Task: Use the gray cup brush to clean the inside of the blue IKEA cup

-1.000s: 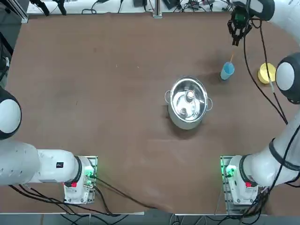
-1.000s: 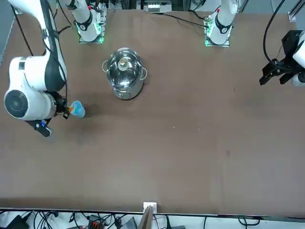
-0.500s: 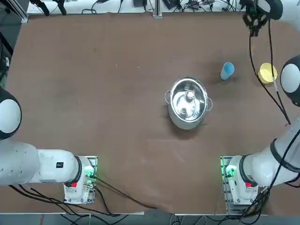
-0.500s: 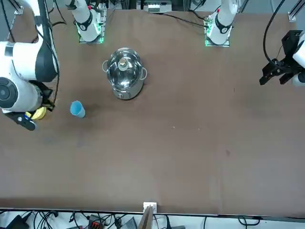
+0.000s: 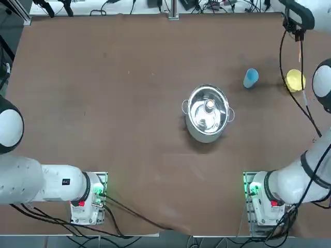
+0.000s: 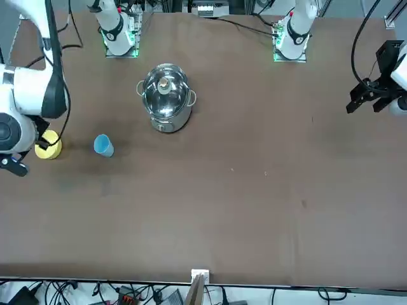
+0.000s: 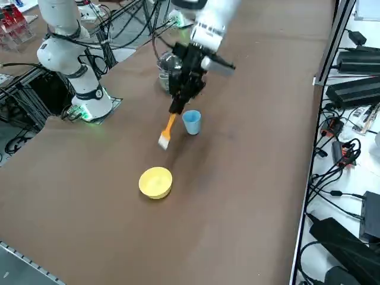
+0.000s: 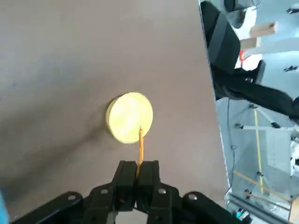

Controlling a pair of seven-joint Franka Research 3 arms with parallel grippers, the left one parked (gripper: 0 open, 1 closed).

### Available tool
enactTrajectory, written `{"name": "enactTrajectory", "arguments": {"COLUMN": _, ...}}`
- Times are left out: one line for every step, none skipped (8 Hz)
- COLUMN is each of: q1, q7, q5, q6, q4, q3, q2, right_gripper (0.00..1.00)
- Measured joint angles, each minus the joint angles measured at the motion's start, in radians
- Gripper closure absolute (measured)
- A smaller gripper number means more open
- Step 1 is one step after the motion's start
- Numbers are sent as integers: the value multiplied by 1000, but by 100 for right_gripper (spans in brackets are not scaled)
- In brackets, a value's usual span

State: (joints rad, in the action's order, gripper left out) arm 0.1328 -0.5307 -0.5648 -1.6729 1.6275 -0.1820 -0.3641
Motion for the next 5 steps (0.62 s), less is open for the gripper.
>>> {"name": "enactTrajectory", "arguments": {"q1": -20, "q7": 0, "q5": -44, "q6": -76, "q4": 57, "q3": -2, "q2": 2, "right_gripper": 96}}
{"name": "enactTrajectory", "arguments": {"q1": -41, "q7": 0, "q5": -83, "q6": -155, "q4": 120, "q3": -3, "q2": 7, "right_gripper": 96}}
{"name": "enactTrajectory", "arguments": {"q1": -62, "q7": 0, "q5": -104, "q6": -219, "q4": 176, "q3": -3, "q2": 13, "right_gripper": 96}}
{"name": "enactTrajectory", "arguments": {"q1": -72, "q7": 0, "q5": -113, "q6": -264, "q4": 222, "q3": -3, "q2": 19, "right_gripper": 96}}
{"name": "enactTrajectory", "arguments": {"q1": -76, "q7": 0, "q5": -127, "q6": -297, "q4": 257, "q3": -3, "q2": 22, "right_gripper": 96}}
